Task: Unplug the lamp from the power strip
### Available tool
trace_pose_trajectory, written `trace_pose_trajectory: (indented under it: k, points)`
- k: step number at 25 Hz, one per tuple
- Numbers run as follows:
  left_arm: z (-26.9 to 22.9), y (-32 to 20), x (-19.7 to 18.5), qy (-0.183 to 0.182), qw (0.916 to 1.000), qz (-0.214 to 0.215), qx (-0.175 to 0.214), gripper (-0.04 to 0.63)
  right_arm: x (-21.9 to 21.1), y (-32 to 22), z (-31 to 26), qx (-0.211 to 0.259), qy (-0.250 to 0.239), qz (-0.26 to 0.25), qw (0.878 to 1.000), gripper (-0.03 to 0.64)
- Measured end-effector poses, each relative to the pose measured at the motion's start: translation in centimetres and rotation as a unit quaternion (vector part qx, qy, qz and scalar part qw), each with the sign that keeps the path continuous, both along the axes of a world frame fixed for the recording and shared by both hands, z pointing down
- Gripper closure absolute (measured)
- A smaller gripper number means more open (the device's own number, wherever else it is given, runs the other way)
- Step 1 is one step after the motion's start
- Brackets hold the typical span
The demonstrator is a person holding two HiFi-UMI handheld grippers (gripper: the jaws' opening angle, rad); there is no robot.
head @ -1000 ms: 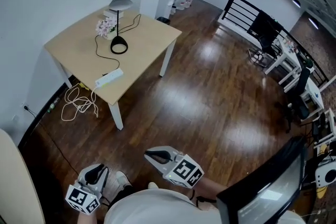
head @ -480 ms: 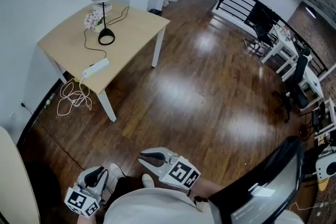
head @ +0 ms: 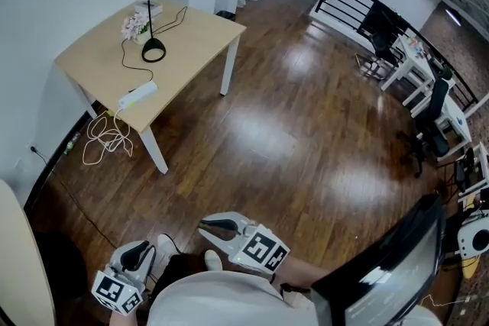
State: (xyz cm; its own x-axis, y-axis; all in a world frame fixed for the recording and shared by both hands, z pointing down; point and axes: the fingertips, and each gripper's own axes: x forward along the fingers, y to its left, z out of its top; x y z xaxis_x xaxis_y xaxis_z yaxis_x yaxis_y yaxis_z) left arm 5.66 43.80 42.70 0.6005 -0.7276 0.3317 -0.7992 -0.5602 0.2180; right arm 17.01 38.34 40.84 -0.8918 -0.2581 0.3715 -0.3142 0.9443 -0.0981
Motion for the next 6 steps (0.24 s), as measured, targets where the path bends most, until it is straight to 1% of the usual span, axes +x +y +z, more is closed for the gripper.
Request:
trace_pose_trajectory:
  k: [6]
  points:
    - [0.68,-1.06,-0.99,0.001,1.0,0.0,-0.009,0.526,-0.58,-0.83,0.62,-0.007,0.002,0.003,1.0,0.569]
